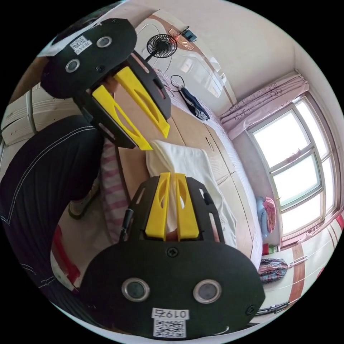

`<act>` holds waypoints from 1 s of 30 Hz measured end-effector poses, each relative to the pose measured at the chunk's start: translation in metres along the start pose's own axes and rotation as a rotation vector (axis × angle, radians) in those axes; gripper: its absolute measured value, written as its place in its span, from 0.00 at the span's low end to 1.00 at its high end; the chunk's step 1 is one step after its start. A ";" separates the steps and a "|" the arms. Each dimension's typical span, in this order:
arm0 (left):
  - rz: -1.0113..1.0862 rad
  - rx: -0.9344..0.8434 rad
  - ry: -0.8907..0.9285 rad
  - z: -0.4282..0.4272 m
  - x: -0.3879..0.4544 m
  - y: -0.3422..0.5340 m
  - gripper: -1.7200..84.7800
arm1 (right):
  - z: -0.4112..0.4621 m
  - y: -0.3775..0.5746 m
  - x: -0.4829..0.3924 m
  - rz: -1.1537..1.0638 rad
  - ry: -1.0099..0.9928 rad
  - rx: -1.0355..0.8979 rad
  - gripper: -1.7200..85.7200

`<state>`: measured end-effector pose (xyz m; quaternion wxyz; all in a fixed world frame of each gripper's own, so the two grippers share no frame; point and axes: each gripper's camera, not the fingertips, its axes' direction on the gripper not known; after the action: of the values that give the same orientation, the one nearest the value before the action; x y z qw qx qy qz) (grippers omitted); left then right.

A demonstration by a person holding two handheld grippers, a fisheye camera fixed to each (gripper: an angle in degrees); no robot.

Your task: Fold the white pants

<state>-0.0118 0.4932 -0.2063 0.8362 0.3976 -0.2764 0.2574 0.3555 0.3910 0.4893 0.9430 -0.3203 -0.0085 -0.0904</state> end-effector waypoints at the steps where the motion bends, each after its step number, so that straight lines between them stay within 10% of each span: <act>1: 0.005 0.001 -0.001 0.001 0.001 -0.001 0.09 | 0.002 0.003 0.004 0.007 -0.003 0.004 0.03; 30: 0.429 -0.174 -0.199 0.013 0.074 -0.035 0.03 | 0.040 0.052 0.030 -0.114 0.101 0.011 0.06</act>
<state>0.0606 0.4791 -0.1690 0.7621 0.2800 -0.4565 0.3638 0.3957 0.4507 0.4915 0.9372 -0.3092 0.0202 -0.1601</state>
